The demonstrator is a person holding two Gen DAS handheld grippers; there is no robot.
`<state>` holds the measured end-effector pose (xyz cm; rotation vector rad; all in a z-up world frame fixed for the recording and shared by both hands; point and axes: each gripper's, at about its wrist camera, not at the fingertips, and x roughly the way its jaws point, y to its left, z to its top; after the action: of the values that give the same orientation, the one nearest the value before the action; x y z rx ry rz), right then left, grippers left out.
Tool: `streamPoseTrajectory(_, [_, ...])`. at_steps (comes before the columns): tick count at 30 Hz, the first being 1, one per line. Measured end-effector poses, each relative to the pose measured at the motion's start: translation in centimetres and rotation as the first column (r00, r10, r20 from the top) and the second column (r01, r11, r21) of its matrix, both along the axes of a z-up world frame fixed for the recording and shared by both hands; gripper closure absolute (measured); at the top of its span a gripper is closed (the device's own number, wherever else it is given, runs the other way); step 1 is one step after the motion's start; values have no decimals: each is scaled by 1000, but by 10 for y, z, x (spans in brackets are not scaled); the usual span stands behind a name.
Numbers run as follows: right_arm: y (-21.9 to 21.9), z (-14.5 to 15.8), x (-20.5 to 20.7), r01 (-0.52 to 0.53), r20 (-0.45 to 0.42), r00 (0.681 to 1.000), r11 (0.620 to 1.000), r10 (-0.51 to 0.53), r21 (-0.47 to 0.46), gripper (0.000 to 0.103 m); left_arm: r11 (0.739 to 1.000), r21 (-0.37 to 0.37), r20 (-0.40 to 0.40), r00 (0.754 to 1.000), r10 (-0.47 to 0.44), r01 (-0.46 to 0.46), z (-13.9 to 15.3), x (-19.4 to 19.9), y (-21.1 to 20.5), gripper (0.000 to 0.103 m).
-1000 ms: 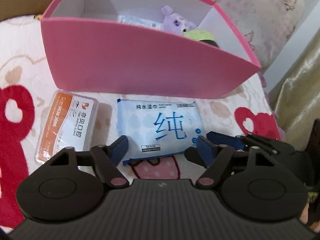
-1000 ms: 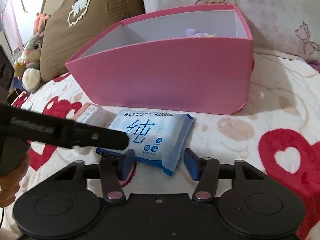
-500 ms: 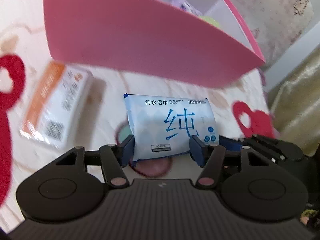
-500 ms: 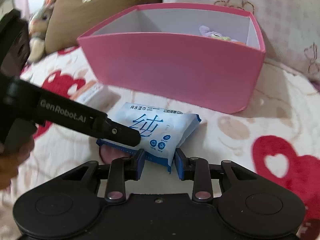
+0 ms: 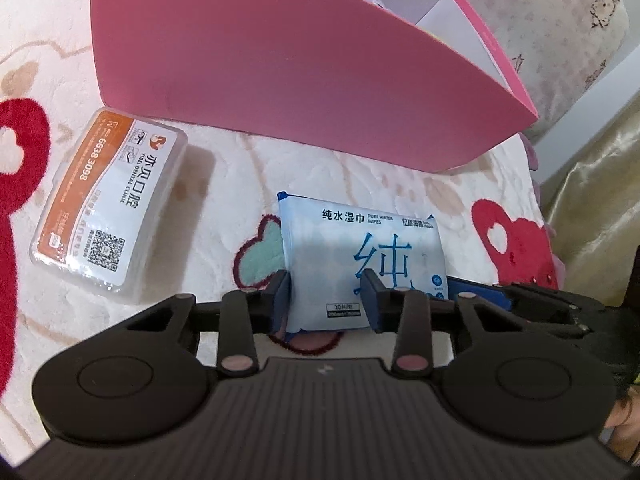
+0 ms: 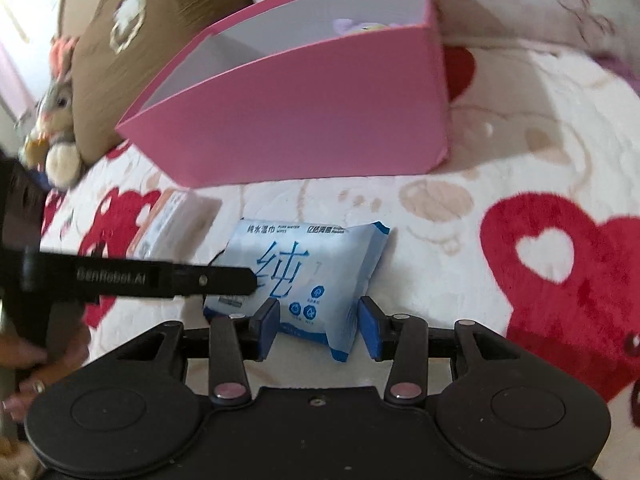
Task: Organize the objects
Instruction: 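Close the left gripper on the wipes pack and lift it, then carry the wipes pack with the left gripper into the pink box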
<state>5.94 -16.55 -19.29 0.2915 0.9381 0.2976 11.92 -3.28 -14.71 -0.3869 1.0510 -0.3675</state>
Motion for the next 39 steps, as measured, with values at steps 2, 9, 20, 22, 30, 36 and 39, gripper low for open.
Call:
streamPoseTrajectory(2, [1, -2, -1, 8, 0, 1000, 1000, -8, 11, 62, 1000, -6, 2, 1000, 4, -4, 0, 0, 0, 67])
streamPoseTrajectory(9, [18, -6, 2, -19, -8, 1000, 997, 19, -75, 67, 1000, -1, 8, 1000, 2, -2, -4, 1, -4, 68])
streamPoseTrajectory(20, [36, 4, -8, -18, 41, 999, 983, 25, -182, 67, 1000, 16, 21, 1000, -8, 7, 4, -8, -6, 68])
streamPoseTrajectory(22, [39, 7, -10, -25, 44, 998, 981, 34, -190, 67, 1000, 25, 23, 1000, -13, 13, 7, -13, -8, 68])
streamPoseTrajectory(30, [46, 33, -29, -38, 65, 996, 979, 52, -202, 65, 999, 20, 42, 998, -49, 48, 33, -36, 4, 68])
streamPoseTrajectory(36, [60, 58, -42, -50, 81, 994, 971, 71, -235, 64, 997, 47, 90, 994, -65, 61, 61, -57, 10, 67])
streamPoseTrajectory(39, [65, 68, -49, -58, 84, 993, 968, 81, -246, 64, 994, 82, 131, 988, -76, 65, 76, -66, 11, 67])
